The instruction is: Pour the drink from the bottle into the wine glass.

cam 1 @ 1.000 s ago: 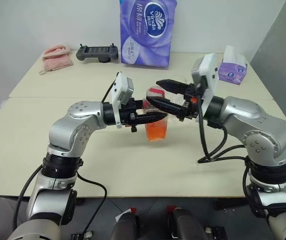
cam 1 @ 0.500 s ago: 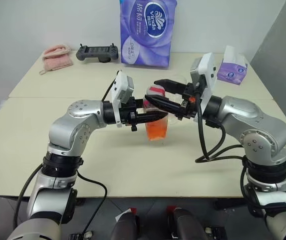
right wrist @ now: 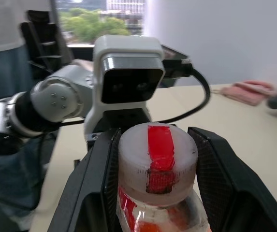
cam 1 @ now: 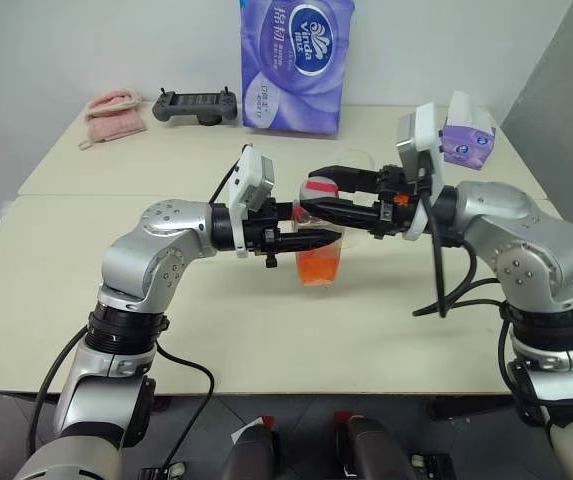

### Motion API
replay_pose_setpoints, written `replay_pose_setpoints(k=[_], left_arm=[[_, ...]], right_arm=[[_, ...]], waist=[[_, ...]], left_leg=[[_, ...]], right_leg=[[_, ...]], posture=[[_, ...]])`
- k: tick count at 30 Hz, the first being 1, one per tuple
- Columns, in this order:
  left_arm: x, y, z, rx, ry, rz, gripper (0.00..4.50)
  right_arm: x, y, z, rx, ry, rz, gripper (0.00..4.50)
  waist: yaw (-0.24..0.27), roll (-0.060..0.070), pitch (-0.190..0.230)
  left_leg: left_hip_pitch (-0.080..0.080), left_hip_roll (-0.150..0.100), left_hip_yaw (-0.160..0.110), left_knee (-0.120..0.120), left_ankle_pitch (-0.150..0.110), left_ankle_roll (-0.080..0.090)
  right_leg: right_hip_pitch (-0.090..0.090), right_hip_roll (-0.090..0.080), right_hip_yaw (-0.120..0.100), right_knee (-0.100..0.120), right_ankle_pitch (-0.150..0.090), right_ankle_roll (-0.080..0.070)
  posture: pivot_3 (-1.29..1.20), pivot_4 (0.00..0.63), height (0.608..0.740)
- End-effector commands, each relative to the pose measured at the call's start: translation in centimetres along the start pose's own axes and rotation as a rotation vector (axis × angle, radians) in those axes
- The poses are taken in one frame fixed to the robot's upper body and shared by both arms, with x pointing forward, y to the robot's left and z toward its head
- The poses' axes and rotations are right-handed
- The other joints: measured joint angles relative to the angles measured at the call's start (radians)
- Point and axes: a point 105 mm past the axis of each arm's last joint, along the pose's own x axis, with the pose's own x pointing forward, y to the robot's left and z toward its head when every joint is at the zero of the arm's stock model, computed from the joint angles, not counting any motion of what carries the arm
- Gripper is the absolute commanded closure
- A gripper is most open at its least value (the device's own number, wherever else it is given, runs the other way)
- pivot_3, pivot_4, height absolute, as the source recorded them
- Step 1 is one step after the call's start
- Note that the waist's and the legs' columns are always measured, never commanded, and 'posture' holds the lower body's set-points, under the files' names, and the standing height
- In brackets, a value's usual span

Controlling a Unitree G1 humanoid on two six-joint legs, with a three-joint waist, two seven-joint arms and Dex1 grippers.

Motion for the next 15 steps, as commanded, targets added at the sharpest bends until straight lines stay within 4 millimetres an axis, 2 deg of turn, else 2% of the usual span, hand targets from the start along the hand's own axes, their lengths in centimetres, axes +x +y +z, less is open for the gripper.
replay_pose_setpoints(k=[1, 2, 5, 8, 11, 15], left_arm=[[0.4, -2.3, 2.6, 0.088, -0.048, -0.137, 2.68], [0.4, -2.2, 2.6, 0.091, -0.048, -0.126, 2.68], [0.0, -1.3, 2.5, 0.090, -0.050, -0.063, 2.68], [-0.5, -0.9, 1.9, 0.080, -0.047, -0.011, 2.68], [-0.9, -0.5, 1.7, 0.071, -0.048, 0.027, 2.68], [-0.7, -0.2, 1.6, 0.069, -0.046, 0.033, 2.68]], right_arm=[[-0.7, -1.3, 0.6, -0.044, 0.018, 0.015, 2.65], [-0.9, -1.4, 0.8, -0.035, 0.014, 0.007, 2.65], [-2.8, -1.4, 1.4, -0.006, 0.016, -0.044, 1.61], [-4.5, -0.2, 1.3, -0.032, 0.051, -0.122, 0.56], [-3.7, 1.8, 1.5, -0.052, 0.018, -0.213, 0.48], [-2.2, 2.0, 1.9, -0.091, -0.037, -0.340, 0.48]], waist=[[0.000, 0.000, 0.000], [0.000, 0.000, 0.000], [0.003, 0.000, 0.000], [0.014, 0.000, 0.000], [0.016, 0.001, 0.000], [0.004, 0.001, 0.000]], left_leg=[[0.000, 0.000, 0.000, 0.000, 0.000, 0.000], [0.000, 0.001, 0.000, 0.000, 0.000, 0.000], [-0.001, 0.000, -0.001, 0.000, 0.000, 0.000], [-0.004, -0.001, -0.004, 0.000, 0.000, 0.000], [-0.004, -0.002, -0.003, 0.001, 0.000, 0.000], [-0.004, 0.001, -0.005, 0.000, 0.001, -0.001]], right_leg=[[0.000, 0.000, 0.000, 0.000, 0.000, 0.000], [0.000, 0.000, 0.000, 0.000, 0.000, 0.000], [0.000, -0.001, -0.001, 0.000, 0.000, 0.000], [0.000, -0.003, -0.004, -0.002, 0.000, 0.000], [-0.002, -0.007, -0.003, -0.001, 0.000, 0.000], [-0.002, -0.004, -0.005, 0.001, 0.000, 0.000]], posture=[[0.00, 0.150, 0.740], [0.00, 0.150, 0.740], [0.00, 0.150, 0.740], [0.00, 0.150, 0.740], [0.00, 0.150, 0.740], [0.00, 0.150, 0.740]])
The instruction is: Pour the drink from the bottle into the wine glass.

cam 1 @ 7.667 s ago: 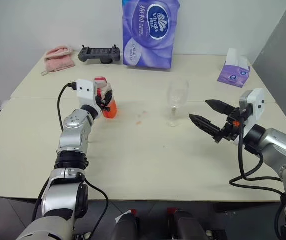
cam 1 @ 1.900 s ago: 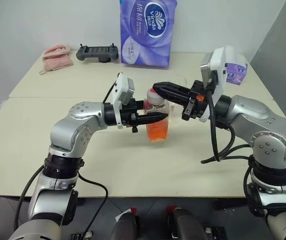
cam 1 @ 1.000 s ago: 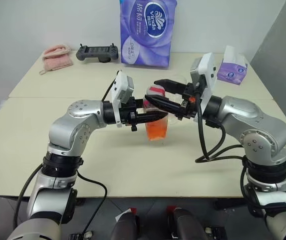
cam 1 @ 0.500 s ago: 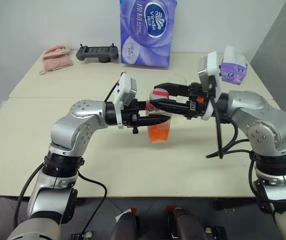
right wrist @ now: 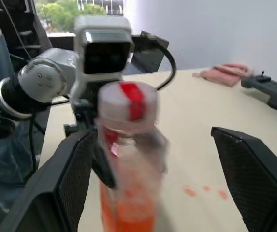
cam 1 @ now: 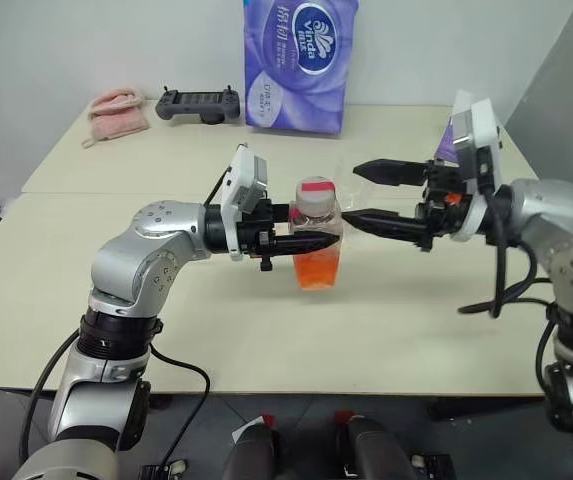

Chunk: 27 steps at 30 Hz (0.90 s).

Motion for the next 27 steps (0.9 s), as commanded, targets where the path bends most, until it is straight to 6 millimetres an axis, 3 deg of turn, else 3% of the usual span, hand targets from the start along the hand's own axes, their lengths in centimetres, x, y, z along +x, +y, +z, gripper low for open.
replay_pose_setpoints(k=[1, 23, 27], left_arm=[[-0.1, 0.0, 1.3, 0.059, -0.037, 0.003, 2.68], [0.7, 0.2, 1.3, 0.055, -0.041, -0.020, 2.68], [0.7, 0.2, 1.3, 0.056, -0.038, -0.019, 2.68]], right_arm=[[0.7, 0.2, 1.5, -0.058, -0.069, -0.117, 0.48], [2.5, 1.0, 0.8, 0.003, -0.082, -0.109, 0.48], [2.6, 0.9, 0.8, 0.014, -0.089, -0.110, 1.76]], waist=[[-0.002, 0.000, 0.000], [-0.002, 0.000, 0.000], [-0.002, 0.000, 0.000]], left_leg=[[0.000, 0.000, 0.000, 0.000, 0.000, 0.000], [0.000, -0.002, 0.000, 0.000, 0.001, 0.000], [0.000, -0.002, 0.000, 0.000, 0.001, 0.000]], right_leg=[[0.000, 0.000, 0.000, 0.000, 0.000, 0.000], [0.001, 0.002, 0.000, -0.001, 0.000, 0.000], [0.001, 0.002, 0.000, -0.001, 0.000, 0.000]], posture=[[0.00, 0.150, 0.740], [0.00, 0.150, 0.740], [0.00, 0.150, 0.740]])
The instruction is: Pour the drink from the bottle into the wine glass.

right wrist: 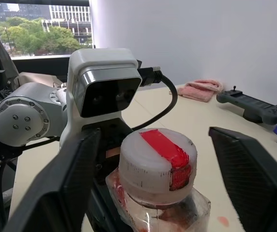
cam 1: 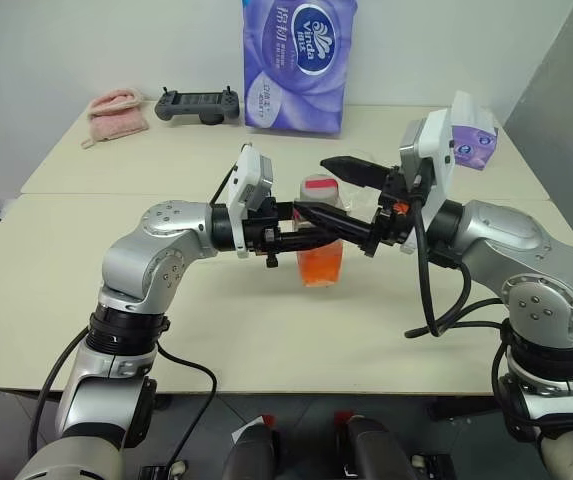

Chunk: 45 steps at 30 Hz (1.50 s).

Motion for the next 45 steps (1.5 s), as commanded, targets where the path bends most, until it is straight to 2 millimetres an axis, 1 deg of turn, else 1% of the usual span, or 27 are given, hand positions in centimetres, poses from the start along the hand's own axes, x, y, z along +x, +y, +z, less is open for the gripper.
replay_pose_setpoints(k=[1, 2, 3, 8, 12, 14, 16, 20, 23, 27, 28, 30, 33, 37, 41, 45], left_arm=[[0.1, -0.2, 1.6, 0.063, -0.031, -0.018, 2.68], [0.1, -0.2, 1.6, 0.063, -0.030, -0.017, 2.68], [0.1, -0.2, 1.6, 0.063, -0.030, -0.016, 2.68], [0.1, -0.2, 1.7, 0.065, -0.031, -0.016, 2.68], [0.3, -0.5, 1.9, 0.060, -0.038, -0.042, 2.68], [0.4, -0.9, 2.0, 0.052, -0.037, -0.071, 2.68], [0.7, -1.1, 2.2, 0.054, -0.042, -0.095, 2.68], [0.7, -0.9, 2.5, 0.066, -0.045, -0.088, 2.68], [0.5, -0.8, 2.4, 0.065, -0.041, -0.075, 2.68], [0.2, -0.7, 2.2, 0.061, -0.035, -0.052, 2.68], [0.1, -0.7, 2.2, 0.061, -0.036, -0.048, 2.68], [0.0, -0.4, 2.2, 0.061, -0.036, -0.034, 2.68], [-0.1, -0.2, 2.2, 0.061, -0.035, -0.024, 2.68], [0.1, -0.1, 2.2, 0.060, -0.038, -0.026, 2.68], [0.5, 0.2, 2.3, 0.064, -0.047, -0.024, 2.68], [0.6, 0.1, 2.3, 0.066, -0.051, -0.032, 2.68]], right_arm=[[0.0, 0.2, 1.0, -0.022, -0.041, 0.006, 2.14], [0.1, 0.1, 1.0, -0.023, -0.041, 0.006, 2.47], [0.1, 0.1, 1.0, -0.023, -0.040, 0.007, 2.70], [0.2, 0.1, 0.7, -0.025, -0.034, 0.010, 2.70], [-0.1, 0.2, 0.9, -0.053, -0.020, 0.133, 2.70], [-0.5, -0.5, 0.6, -0.068, 0.026, 0.234, 2.70], [-0.7, -1.8, 0.1, -0.044, 0.083, 0.317, 2.70], [-0.6, -3.6, -0.1, -0.063, 0.116, 0.354, 2.70], [-1.0, -4.0, 0.5, -0.036, 0.103, 0.349, 1.66], [-2.5, -3.9, 1.1, -0.067, 0.103, 0.276, 0.28], [-2.8, -3.7, 1.2, -0.066, 0.104, 0.267, 0.01], [-3.7, -3.2, 1.3, -0.067, 0.108, 0.237, 0.01], [-4.1, -2.2, 1.3, -0.066, 0.093, 0.175, 0.01], [-2.5, -1.4, 1.3, -0.086, 0.031, 0.078, 0.01], [-1.0, -0.6, 1.4, -0.074, -0.025, 0.045, 0.01], [-0.2, -1.0, 1.5, -0.091, -0.043, 0.003, 0.01]], waist=[[0.000, 0.000, 0.000], [0.000, 0.000, 0.000], [0.000, 0.000, 0.000], [0.000, 0.000, 0.000], [0.000, 0.000, 0.000], [0.000, 0.000, 0.000], [-0.001, 0.000, 0.000], [-0.001, 0.000, 0.000], [-0.001, 0.000, 0.000], [0.003, 0.000, 0.000], [0.004, 0.000, 0.000], [0.005, 0.000, 0.000], [0.004, 0.000, 0.000], [-0.003, 0.000, 0.000], [-0.002, 0.000, 0.000], [-0.001, 0.000, 0.000]], left_leg=[[0.000, 0.000, 0.000, 0.000, 0.000, 0.000], [0.000, 0.000, 0.000, 0.000, 0.000, 0.000], [0.000, 0.000, 0.000, 0.000, 0.000, 0.000], [0.000, 0.000, 0.000, 0.000, 0.000, 0.000], [0.000, 0.000, 0.000, 0.000, 0.000, 0.000], [0.000, 0.000, 0.000, 0.000, 0.000, 0.000], [0.001, -0.001, 0.001, 0.000, 0.000, 0.001], [0.001, 0.000, 0.000, 0.000, 0.000, 0.001], [0.001, 0.000, -0.001, 0.000, 0.000, 0.001], [-0.001, -0.001, -0.001, 0.000, 0.000, 0.001], [-0.001, -0.001, -0.002, 0.000, 0.000, 0.001], [-0.001, -0.001, -0.003, 0.000, 0.000, 0.000], [-0.001, -0.001, -0.004, 0.000, 0.000, 0.000], [0.001, 0.000, -0.002, 0.000, 0.000, 0.000], [0.001, 0.000, -0.003, 0.000, 0.001, 0.000], [0.000, -0.001, -0.003, 0.000, 0.002, -0.002]], right_leg=[[0.000, 0.000, 0.000, 0.000, 0.000, 0.000], [0.000, 0.000, 0.000, 0.000, 0.000, 0.000], [0.000, 0.000, 0.000, 0.000, 0.000, 0.000], [0.000, 0.000, 0.000, 0.000, 0.000, 0.000], [0.000, 0.000, 0.000, 0.000, 0.000, 0.000], [0.000, 0.000, -0.001, 0.000, 0.000, 0.000], [0.001, 0.000, -0.004, -0.001, 0.000, 0.000], [0.002, 0.000, -0.005, -0.001, 0.000, 0.000], [0.001, 0.000, -0.006, -0.001, 0.000, 0.000], [0.001, -0.002, -0.006, -0.002, 0.000, 0.000], [0.001, -0.002, -0.006, -0.002, 0.000, 0.000], [0.001, -0.004, -0.006, -0.002, 0.000, 0.000], [0.002, -0.005, -0.006, -0.001, 0.000, 0.000], [0.002, -0.005, -0.006, 0.000, 0.000, 0.000], [0.002, -0.003, -0.006, 0.000, 0.000, 0.000], [0.002, -0.003, -0.006, -0.001, 0.000, 0.000]], posture=[[0.00, 0.150, 0.740], [0.00, 0.150, 0.740], [0.00, 0.150, 0.740], [0.00, 0.150, 0.740], [0.00, 0.150, 0.740], [0.00, 0.150, 0.740], [0.00, 0.150, 0.740], [0.00, 0.150, 0.740], [0.00, 0.150, 0.740], [0.00, 0.150, 0.740], [0.00, 0.150, 0.740], [0.00, 0.150, 0.740], [0.00, 0.150, 0.740], [0.00, 0.150, 0.740], [0.00, 0.150, 0.740], [0.00, 0.150, 0.740]])
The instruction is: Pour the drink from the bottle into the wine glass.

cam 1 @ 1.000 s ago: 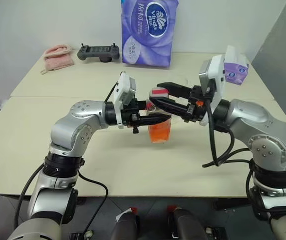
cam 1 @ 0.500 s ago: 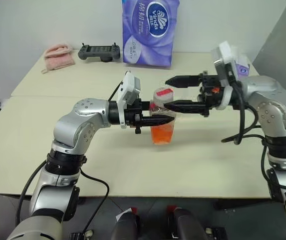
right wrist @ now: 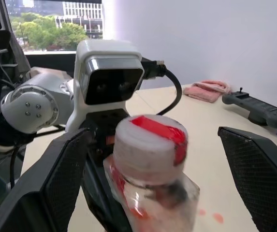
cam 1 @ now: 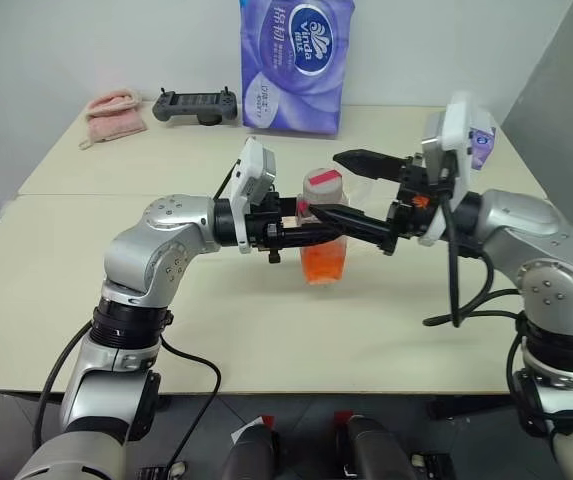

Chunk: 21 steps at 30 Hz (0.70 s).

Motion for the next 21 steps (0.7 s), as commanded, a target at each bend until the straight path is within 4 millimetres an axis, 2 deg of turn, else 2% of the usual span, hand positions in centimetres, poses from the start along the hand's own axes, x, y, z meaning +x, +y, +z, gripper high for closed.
replay_pose_setpoints(k=[1, 10, 21], left_arm=[[0.3, -0.3, 1.9, 0.083, -0.039, -0.019, 2.68], [0.4, -0.6, 1.7, 0.081, -0.041, -0.026, 2.68], [0.2, -0.7, 1.6, 0.081, -0.038, -0.020, 2.68]], right_arm=[[0.2, -0.2, 1.4, -0.080, -0.042, -0.036, 0.01], [-0.1, -1.3, 1.2, -0.069, -0.028, -0.074, 0.01], [-2.1, -1.4, 1.2, -0.049, 0.027, -0.042, 0.01]], waist=[[0.000, 0.000, 0.000], [0.000, 0.000, 0.000], [0.000, 0.000, 0.000]], left_leg=[[0.000, 0.000, 0.000, 0.000, 0.000, 0.000], [0.000, 0.000, 0.000, 0.000, -0.001, 0.002], [0.000, 0.000, 0.000, 0.000, -0.001, 0.002]], right_leg=[[0.000, 0.000, 0.000, 0.000, 0.000, 0.000], [0.000, 0.001, 0.000, 0.000, 0.000, 0.000], [0.000, 0.002, 0.000, 0.000, 0.000, 0.000]], posture=[[0.00, 0.150, 0.740], [0.00, 0.150, 0.740], [0.00, 0.150, 0.740]])
